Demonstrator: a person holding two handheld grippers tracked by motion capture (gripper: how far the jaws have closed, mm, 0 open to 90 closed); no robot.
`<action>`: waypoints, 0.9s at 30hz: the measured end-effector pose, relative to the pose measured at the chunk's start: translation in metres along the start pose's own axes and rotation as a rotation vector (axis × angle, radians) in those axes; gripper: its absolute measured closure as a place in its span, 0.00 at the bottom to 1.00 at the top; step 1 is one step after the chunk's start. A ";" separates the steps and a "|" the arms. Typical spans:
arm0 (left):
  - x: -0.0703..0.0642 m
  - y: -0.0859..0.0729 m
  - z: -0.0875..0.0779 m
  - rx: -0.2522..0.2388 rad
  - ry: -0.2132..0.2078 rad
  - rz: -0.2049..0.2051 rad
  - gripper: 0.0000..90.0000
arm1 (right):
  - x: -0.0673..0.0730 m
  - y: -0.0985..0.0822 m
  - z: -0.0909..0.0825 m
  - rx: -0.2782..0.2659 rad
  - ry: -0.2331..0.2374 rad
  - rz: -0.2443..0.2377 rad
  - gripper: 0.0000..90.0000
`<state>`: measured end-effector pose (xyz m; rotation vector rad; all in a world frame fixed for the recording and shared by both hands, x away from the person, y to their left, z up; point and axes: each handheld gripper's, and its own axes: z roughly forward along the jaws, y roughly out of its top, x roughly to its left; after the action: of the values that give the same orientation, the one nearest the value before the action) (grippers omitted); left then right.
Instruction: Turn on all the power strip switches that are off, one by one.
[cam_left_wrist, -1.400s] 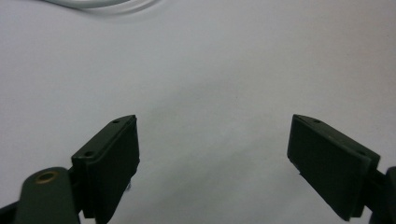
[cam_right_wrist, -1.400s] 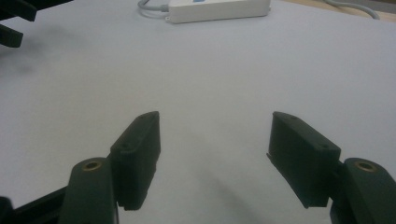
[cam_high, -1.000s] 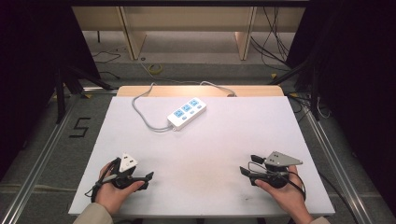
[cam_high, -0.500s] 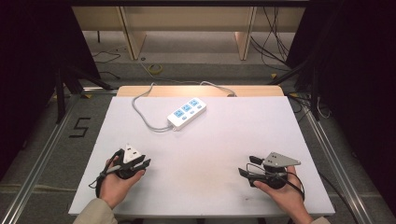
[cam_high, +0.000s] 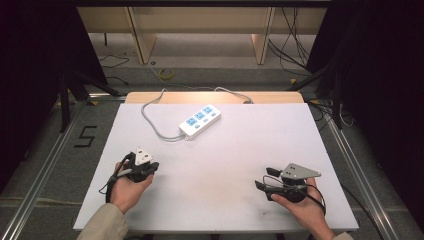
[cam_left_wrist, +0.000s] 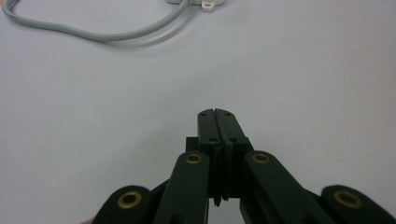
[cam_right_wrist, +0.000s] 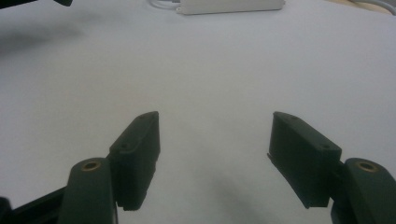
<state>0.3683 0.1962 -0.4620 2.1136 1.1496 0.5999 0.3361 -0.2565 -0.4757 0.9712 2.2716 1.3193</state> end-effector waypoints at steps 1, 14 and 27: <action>0.000 0.002 0.001 0.001 -0.004 -0.001 1.00 | 0.000 0.000 0.000 0.003 0.001 0.000 0.38; 0.000 0.032 0.020 0.006 -0.015 0.000 1.00 | -0.001 -0.001 0.000 0.001 0.005 0.007 0.38; 0.001 0.048 0.040 0.028 -0.012 0.025 1.00 | 0.000 -0.002 0.000 0.006 0.003 0.008 0.38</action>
<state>0.4214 0.1647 -0.4544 2.1553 1.1331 0.5847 0.3355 -0.2567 -0.4771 0.9814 2.2775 1.3186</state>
